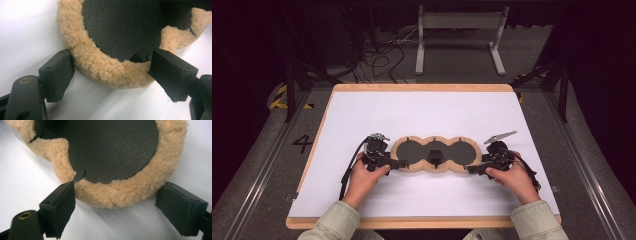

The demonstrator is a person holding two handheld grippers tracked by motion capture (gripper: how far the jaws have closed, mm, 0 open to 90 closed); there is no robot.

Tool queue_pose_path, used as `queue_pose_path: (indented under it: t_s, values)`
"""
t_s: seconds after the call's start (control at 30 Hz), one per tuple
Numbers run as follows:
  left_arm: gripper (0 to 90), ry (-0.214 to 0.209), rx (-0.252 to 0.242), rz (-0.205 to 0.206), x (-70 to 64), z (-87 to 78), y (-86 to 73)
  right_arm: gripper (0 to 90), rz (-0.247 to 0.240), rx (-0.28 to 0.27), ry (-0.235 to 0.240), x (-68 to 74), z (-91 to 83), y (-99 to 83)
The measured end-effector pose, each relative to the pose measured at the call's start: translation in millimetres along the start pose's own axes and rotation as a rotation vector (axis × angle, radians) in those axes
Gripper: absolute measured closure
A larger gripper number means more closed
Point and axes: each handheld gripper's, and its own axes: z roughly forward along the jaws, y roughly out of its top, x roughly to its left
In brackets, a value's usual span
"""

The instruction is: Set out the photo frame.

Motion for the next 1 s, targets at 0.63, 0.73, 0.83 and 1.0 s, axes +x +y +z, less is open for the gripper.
queue_pose_path:
  t_s: [0.63, 0.73, 0.83, 1.0]
  values:
    - [29.2, 0.074, -0.023, 0.032, -5.7, -5.3, 1.4, 22.6, 0.028, 0.011, -0.033, 4.6, -5.7, 4.1]
    - [31.7, 0.101, -0.033, 0.047, -8.6, -8.0, 1.4, 26.9, 0.033, -0.006, -0.043, 6.4, -9.7, 3.6]
    - [36.8, 0.119, -0.057, 0.048, -10.2, -13.6, 1.2, 33.1, 0.035, -0.037, -0.057, 7.2, -14.5, 3.3]
    - [45.6, 0.149, -0.103, 0.038, -10.1, -21.4, 0.4, 49.5, 0.04, -0.097, -0.091, 10.3, -24.4, 3.6]
